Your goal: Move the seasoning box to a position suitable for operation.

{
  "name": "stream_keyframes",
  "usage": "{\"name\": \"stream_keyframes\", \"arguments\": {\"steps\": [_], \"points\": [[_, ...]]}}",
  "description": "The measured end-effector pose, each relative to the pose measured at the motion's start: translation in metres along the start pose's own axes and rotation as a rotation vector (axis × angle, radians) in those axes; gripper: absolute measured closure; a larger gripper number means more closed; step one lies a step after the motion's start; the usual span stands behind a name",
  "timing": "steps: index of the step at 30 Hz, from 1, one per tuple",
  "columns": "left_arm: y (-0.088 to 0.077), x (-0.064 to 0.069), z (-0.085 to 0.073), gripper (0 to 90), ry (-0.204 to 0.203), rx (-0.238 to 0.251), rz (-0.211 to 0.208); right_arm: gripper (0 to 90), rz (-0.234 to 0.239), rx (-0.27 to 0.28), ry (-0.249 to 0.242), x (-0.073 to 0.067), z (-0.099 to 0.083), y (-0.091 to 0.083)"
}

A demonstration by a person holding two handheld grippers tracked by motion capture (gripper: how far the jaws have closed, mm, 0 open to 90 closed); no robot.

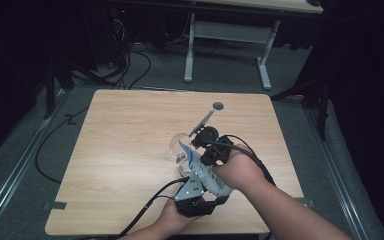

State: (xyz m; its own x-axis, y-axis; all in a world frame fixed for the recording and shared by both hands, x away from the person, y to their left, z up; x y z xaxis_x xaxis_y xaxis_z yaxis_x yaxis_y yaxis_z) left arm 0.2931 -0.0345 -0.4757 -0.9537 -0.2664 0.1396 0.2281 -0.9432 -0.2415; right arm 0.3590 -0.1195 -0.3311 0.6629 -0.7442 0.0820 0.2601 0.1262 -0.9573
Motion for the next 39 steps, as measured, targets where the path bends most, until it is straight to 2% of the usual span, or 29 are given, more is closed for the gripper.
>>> {"name": "stream_keyframes", "arguments": {"steps": [10,22,24,28,39], "points": [[0.0000,0.0001,0.0003,60.7,0.003,0.001,0.000,89.9,0.003,0.001,0.011,-0.0003,0.0000,-0.0004],[-0.0004,0.0004,0.0007,60.7,0.004,0.002,0.001,89.9,0.001,0.007,-0.002,0.0003,-0.0003,-0.0005],[-0.0005,0.0004,0.0008,60.7,0.004,0.003,0.002,89.9,-0.001,0.004,0.011,-0.0010,-0.0001,-0.0008],[-0.0004,0.0004,0.0010,60.7,0.001,0.005,0.002,89.9,-0.002,0.006,-0.010,0.0002,0.0006,-0.0006],[-0.0010,0.0006,0.0024,60.6,-0.002,0.014,0.003,89.9,-0.005,0.006,-0.012,-0.0009,0.0022,-0.0014]]}}
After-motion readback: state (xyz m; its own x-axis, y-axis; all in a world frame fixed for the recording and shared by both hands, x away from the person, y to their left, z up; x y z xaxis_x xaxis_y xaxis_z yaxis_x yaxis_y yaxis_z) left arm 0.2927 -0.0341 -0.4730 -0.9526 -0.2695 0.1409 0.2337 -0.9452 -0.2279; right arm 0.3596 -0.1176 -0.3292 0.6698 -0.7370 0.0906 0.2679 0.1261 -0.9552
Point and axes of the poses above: each handheld gripper's, and its own axes: y roughly forward along the jaws, z roughly out of its top, x roughly to its right, the point moved 1 cm from there along y, roughly forward along the jaws
